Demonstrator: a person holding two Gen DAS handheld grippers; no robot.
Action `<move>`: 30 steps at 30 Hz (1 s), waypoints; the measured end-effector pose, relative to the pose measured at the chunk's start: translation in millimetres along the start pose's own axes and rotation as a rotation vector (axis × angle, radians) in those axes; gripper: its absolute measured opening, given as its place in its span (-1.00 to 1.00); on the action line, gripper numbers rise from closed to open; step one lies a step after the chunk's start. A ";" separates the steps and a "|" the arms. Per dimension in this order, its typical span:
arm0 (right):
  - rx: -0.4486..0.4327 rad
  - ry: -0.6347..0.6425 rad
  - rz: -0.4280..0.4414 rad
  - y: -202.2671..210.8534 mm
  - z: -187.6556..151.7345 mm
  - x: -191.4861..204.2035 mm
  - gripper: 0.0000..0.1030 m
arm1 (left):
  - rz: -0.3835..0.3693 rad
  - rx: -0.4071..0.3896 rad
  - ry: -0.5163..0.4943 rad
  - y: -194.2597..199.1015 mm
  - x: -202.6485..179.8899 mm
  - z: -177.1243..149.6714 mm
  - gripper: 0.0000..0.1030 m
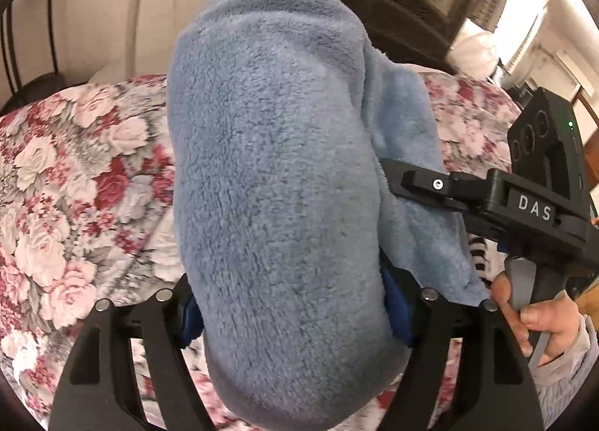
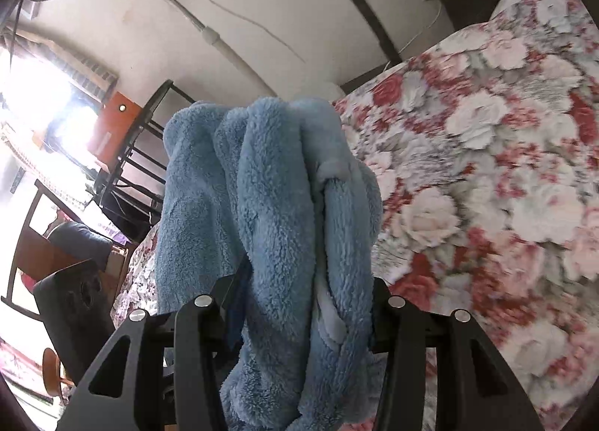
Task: Fold small clothes
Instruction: 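Lift the folded jacket with both tools off the bedspread, then carry the jacket with both tools onto the stack of folded clothes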
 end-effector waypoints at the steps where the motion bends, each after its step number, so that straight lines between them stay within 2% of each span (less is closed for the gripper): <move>1: -0.009 -0.002 -0.007 9.0 -4.5 -3.0 -0.06 | -0.008 0.006 -0.015 0.0 -11.9 -2.6 0.42; 7: -0.093 -0.061 -0.048 79.2 -47.9 -36.9 -0.06 | -0.035 0.016 -0.114 0.4 -87.3 -21.4 0.43; 17: -0.324 -0.212 -0.101 221.7 -111.9 -106.4 -0.06 | -0.079 0.029 -0.353 1.3 -250.7 -22.7 0.43; 22: -0.418 -0.250 -0.166 301.8 -127.8 -137.4 -0.06 | -0.153 0.029 -0.444 0.9 -332.7 -12.6 0.43; 27: -0.488 -0.313 -0.221 356.5 -136.0 -177.0 -0.05 | -0.197 0.040 -0.523 -14.3 -413.3 2.4 0.46; 30: -0.508 -0.366 -0.259 368.1 -134.1 -215.9 -0.04 | -0.177 0.076 -0.496 -45.0 -437.7 15.8 0.67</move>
Point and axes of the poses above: each gripper's, at about its wrist camera, not at the fingertips, and y roughly against the way its jaws point, x to its left, z to its top, the point moved 1 cm from there along -y, roughly the way its jaws point, and after that the axes turned 13 degrees about x, right-handed, at the moved point
